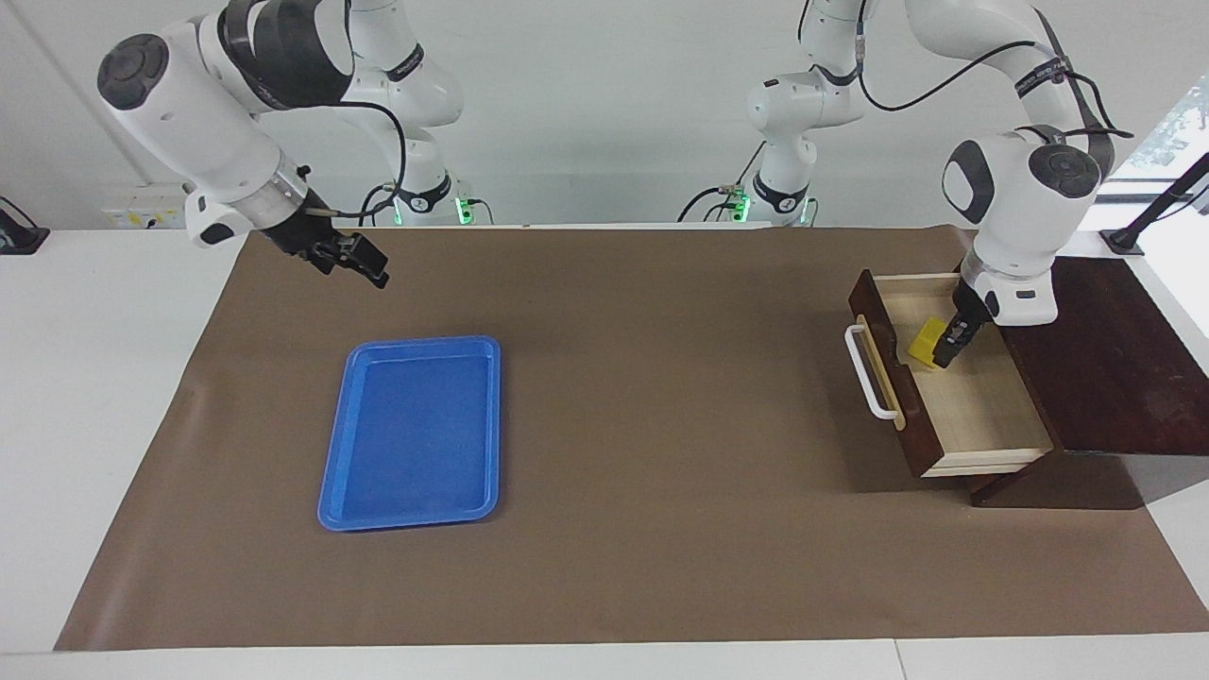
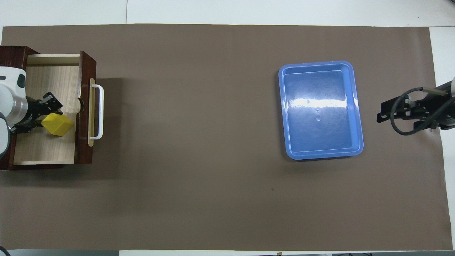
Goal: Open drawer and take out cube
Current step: 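Lift the cube with the left gripper while the right gripper approaches, then grasp the yellow cube with the right gripper from the left gripper, then carry the cube to the tray with the right gripper while the left gripper withdraws, then lower the cube into the blue tray with the right gripper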
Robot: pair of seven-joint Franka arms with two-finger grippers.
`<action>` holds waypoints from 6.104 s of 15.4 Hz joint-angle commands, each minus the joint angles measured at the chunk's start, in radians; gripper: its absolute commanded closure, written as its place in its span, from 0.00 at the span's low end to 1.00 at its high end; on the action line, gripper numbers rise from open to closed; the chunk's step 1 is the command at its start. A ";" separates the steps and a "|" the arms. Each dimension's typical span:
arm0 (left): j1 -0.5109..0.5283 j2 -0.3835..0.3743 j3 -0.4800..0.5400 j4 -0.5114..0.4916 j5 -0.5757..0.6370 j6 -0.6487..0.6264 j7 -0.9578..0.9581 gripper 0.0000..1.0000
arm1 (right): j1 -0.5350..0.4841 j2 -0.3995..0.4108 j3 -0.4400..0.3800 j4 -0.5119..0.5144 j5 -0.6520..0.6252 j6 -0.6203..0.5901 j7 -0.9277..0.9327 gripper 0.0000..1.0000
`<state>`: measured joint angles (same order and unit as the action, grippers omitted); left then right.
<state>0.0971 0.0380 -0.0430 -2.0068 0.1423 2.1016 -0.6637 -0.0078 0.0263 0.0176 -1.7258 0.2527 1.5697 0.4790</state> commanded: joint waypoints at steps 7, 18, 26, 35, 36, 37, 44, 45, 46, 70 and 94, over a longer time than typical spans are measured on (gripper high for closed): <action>-0.028 0.073 -0.015 0.401 -0.075 -0.396 -0.159 1.00 | 0.201 0.150 0.001 -0.006 0.341 0.228 0.554 0.00; -0.406 -0.030 -0.023 0.132 -0.165 -0.162 -1.195 1.00 | 0.374 0.290 0.002 0.048 0.608 0.331 0.685 0.00; -0.595 0.019 -0.021 0.119 -0.138 -0.063 -1.582 1.00 | 0.408 0.400 0.001 0.141 0.769 0.469 0.881 0.00; -0.622 0.042 -0.021 0.128 -0.104 -0.035 -1.680 1.00 | 0.474 0.397 -0.001 0.109 0.715 0.483 0.826 0.00; -0.622 0.042 -0.021 0.128 -0.104 -0.035 -1.680 1.00 | 0.476 0.396 -0.001 0.103 0.711 0.484 0.822 0.00; -0.622 0.042 -0.021 0.128 -0.104 -0.035 -1.680 1.00 | 0.479 0.394 -0.001 0.100 0.709 0.486 0.819 0.00; -0.622 0.042 -0.021 0.128 -0.104 -0.035 -1.680 1.00 | 0.488 0.391 -0.001 0.083 0.708 0.495 0.819 0.00; -0.622 0.042 -0.021 0.128 -0.104 -0.035 -1.680 1.00 | 0.488 0.391 -0.001 0.083 0.708 0.495 0.819 0.00; -0.622 0.042 -0.021 0.128 -0.104 -0.035 -1.680 1.00 | 0.488 0.391 -0.001 0.083 0.708 0.495 0.820 0.06; -0.475 -0.001 -0.006 0.122 -0.102 -0.068 -1.599 0.00 | 0.415 0.393 -0.005 0.133 0.724 0.414 0.837 1.00; 0.078 0.063 -0.008 0.089 0.092 -0.006 -0.634 0.00 | -0.047 0.325 -0.102 -0.271 0.568 0.311 0.250 1.00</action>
<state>0.1467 0.0954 -0.0471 -1.9258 0.1988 2.0850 -1.3503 -0.0501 0.4105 -0.0912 -1.9079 0.8373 1.8359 0.7701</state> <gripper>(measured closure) 0.000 0.441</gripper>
